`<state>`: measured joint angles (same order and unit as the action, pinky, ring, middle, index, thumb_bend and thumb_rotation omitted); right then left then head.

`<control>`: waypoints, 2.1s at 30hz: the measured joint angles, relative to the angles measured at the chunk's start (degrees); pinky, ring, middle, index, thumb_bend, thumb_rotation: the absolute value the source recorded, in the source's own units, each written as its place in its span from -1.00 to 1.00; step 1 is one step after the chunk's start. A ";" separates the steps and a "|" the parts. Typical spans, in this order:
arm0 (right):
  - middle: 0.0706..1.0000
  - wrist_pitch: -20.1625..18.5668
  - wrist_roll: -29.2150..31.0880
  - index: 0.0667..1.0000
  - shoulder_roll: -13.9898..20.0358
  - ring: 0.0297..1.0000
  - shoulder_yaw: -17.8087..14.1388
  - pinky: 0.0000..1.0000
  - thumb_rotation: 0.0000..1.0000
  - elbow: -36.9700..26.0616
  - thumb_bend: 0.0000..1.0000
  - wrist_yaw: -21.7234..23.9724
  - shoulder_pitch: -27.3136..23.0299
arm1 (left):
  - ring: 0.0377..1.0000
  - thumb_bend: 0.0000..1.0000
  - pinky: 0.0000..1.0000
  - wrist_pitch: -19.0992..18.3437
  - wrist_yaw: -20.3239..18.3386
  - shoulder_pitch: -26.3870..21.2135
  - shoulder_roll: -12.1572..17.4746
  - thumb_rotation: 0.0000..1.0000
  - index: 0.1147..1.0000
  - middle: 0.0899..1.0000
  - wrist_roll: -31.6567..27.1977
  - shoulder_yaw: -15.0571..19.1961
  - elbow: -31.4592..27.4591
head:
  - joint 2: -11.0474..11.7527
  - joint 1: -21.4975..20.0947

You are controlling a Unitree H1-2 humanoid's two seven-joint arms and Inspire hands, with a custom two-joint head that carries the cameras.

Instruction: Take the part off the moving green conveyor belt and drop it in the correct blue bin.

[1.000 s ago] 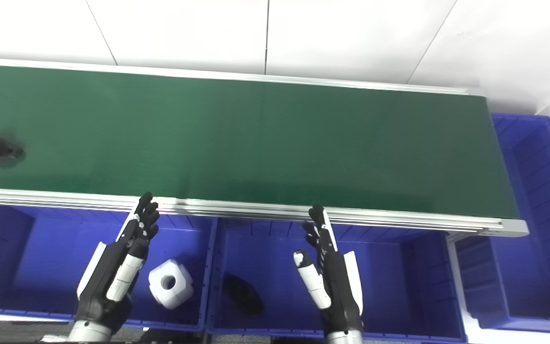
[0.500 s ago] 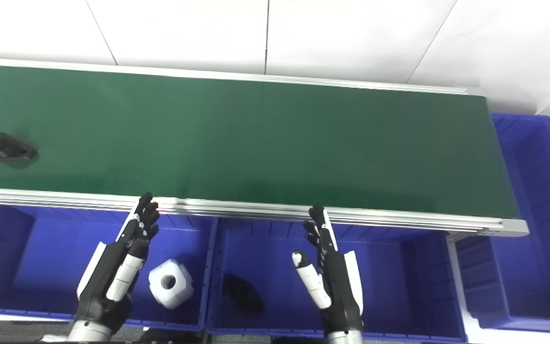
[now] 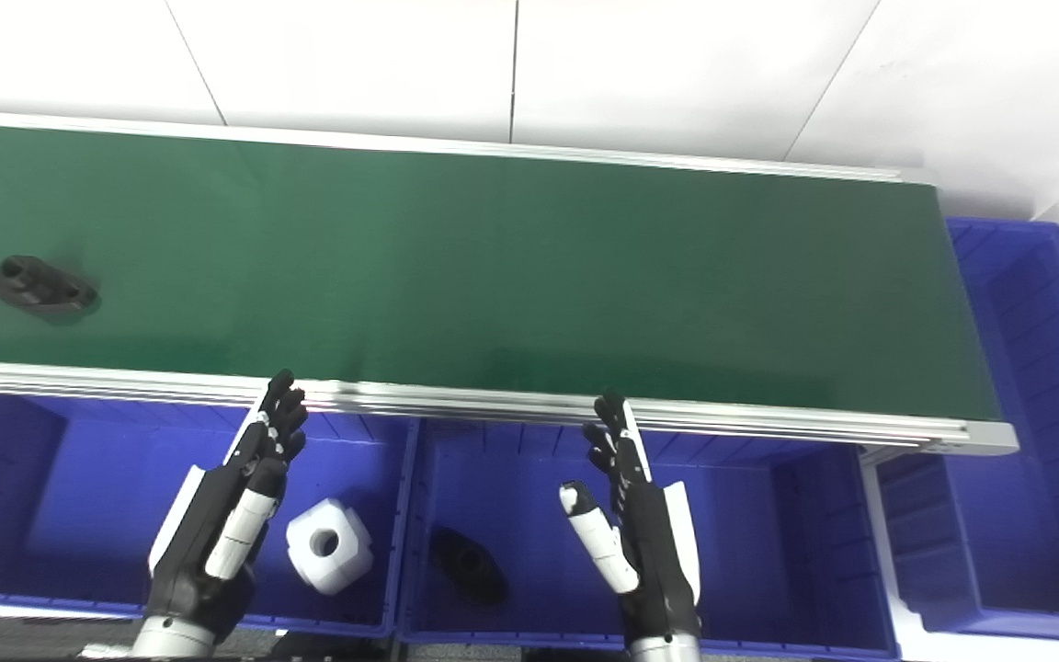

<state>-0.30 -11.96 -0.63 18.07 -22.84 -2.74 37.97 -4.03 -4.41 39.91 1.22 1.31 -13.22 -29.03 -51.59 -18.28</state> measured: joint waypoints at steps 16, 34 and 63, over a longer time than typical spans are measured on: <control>0.96 4.83 1.54 0.99 2.71 0.84 -2.00 0.87 0.83 7.66 0.94 -0.04 -0.16 | 0.97 0.44 1.00 5.83 1.37 0.00 -0.94 0.65 1.00 1.00 4.02 -1.82 8.51 | 13.09 10.99; 0.96 6.74 2.74 1.00 3.87 0.83 -3.76 0.87 0.83 9.58 1.00 0.65 -0.89 | 1.00 0.50 1.00 7.45 2.52 -0.47 -2.56 0.50 1.00 1.00 4.37 -3.36 11.51 | 14.15 13.89; 0.95 10.30 8.03 1.00 6.90 0.88 -8.07 0.81 0.79 13.40 0.95 3.58 -2.36 | 0.89 0.45 0.75 10.35 5.75 -0.84 -4.70 0.32 1.00 1.00 8.05 -5.71 15.72 | 15.56 24.52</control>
<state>10.00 -3.94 6.26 10.00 -9.44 0.83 35.61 6.32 1.34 39.07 -3.48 9.36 -18.93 -13.32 -36.03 6.24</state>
